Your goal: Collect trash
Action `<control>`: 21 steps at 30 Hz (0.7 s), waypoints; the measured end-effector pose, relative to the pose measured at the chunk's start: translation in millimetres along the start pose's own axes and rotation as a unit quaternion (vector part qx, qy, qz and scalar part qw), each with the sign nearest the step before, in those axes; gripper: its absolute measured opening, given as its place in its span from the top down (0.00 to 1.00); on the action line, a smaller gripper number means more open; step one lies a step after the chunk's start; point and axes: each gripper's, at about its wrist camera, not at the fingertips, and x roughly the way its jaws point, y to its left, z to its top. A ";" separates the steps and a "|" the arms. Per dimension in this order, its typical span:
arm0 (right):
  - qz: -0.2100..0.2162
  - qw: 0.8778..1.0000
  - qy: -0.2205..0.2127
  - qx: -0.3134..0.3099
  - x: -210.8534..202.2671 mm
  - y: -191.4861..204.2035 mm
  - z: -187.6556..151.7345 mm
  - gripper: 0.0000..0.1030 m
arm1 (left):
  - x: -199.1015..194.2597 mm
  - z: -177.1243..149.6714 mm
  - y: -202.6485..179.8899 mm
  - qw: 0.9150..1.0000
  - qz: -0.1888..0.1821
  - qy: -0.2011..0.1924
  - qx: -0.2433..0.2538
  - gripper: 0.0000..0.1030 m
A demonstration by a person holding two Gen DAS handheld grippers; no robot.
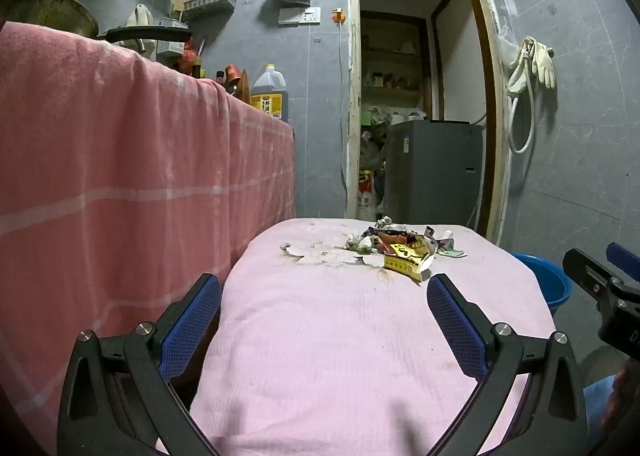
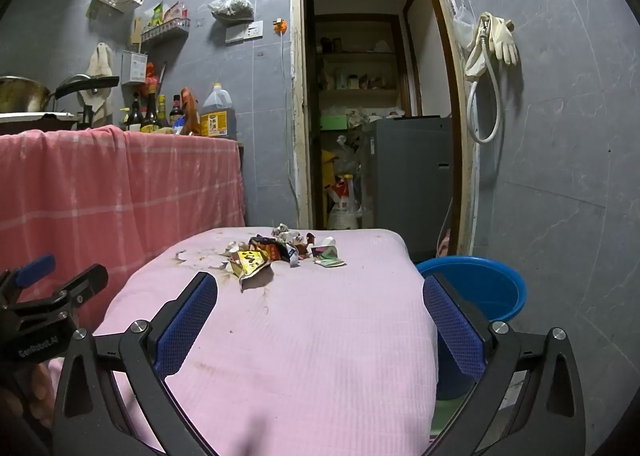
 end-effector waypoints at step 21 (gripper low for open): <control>0.000 1.000 0.001 -0.001 -1.6 0.3 -0.1 0.00 | 1.0 0.9 0.2 1.000 0.005 0.000 0.000 0.02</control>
